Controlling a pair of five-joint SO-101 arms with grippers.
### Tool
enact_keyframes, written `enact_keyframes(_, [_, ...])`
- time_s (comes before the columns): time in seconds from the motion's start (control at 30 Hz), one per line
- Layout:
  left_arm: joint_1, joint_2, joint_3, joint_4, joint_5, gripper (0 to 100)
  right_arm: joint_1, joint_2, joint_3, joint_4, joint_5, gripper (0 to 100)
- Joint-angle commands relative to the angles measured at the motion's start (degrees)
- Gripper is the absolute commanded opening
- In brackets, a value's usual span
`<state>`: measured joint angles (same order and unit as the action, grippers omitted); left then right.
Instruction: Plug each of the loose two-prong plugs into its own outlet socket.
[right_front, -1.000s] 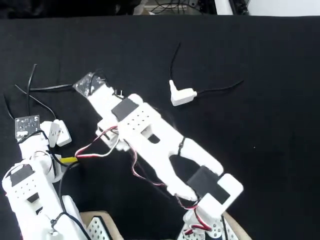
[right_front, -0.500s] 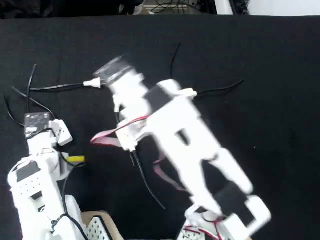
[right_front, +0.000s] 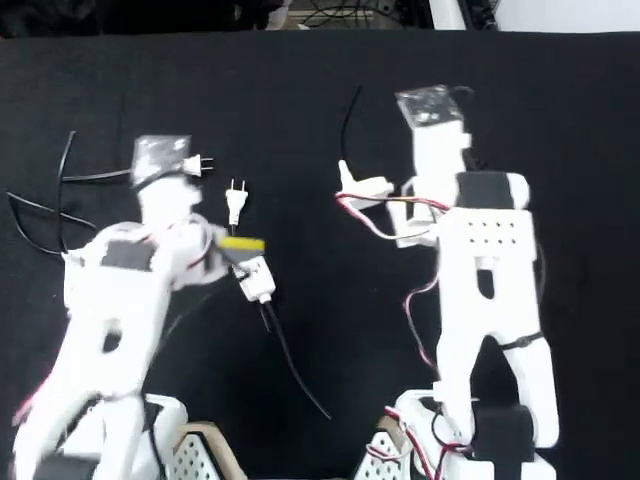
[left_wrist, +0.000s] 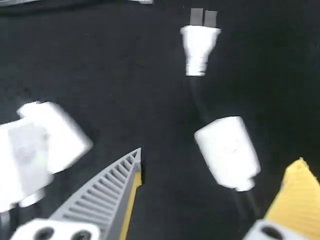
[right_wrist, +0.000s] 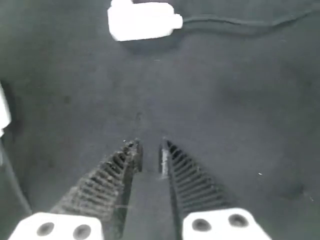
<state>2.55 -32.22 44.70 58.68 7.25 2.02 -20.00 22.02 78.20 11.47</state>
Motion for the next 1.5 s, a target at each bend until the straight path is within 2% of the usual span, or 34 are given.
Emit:
enact_keyframes(0.0, [1.5, 16.3, -10.8, 0.5, 3.3, 42, 6.2, -0.9, 1.8, -3.2, 0.4, 4.9])
enact_keyframes(0.1, [1.8, 28.2, -16.0, 0.7, 4.1, 42, 9.2, -0.9, 5.4, -6.8, 0.1, 4.9])
enact_keyframes(0.23, [4.4, 40.3, -22.5, 2.7, 4.1, 39, 9.8, -0.8, 11.1, -12.9, 0.1, 4.9])
enact_keyframes(0.43, [7.2, 52.2, -31.9, 9.8, 4.7, 22, 10.0, -1.0, 16.2, -17.1, 0.4, 4.9])
enact_keyframes(0.57, [6.3, 54.9, -35.4, 12.4, 9.1, 10, 9.8, -1.0, 19.2, -19.9, 0.5, 4.9])
enact_keyframes(0.67, [6.0, 54.8, -35.6, 12.7, 8.7, 3, 9.7, -1.0, 20.6, -21.2, 0.5, 4.9])
enact_keyframes(0.83, [5.9, 49.1, -35.6, 18.6, 3.0, 3, 9.7, -0.8, 20.8, -21.4, 0.5, 4.9])
enact_keyframes(1.0, [2.4, 39.7, -35.2, 27.2, -9.6, 3, 9.6, -0.7, 20.8, -21.4, 0.5, 4.9])
enact_keyframes(1.13, [-3.3, 34.8, -34.0, 27.0, -17.7, 3, 9.6, -0.7, 21.0, -21.4, 0.5, 4.9])
enact_keyframes(1.27, [-3.6, 34.0, -32.3, 27.5, -24.8, 3, 9.6, -0.7, 21.0, -21.4, 0.5, 4.9])
enact_keyframes(1.37, [-2.9, 33.9, -31.4, 30.3, -27.9, 7, 9.6, -0.7, 21.0, -21.5, 0.5, 4.9])
enact_keyframes(1.47, [0.0, 33.7, -31.1, 32.4, -27.6, 10, 9.7, -0.7, 21.5, -23.0, 0.5, 4.9])
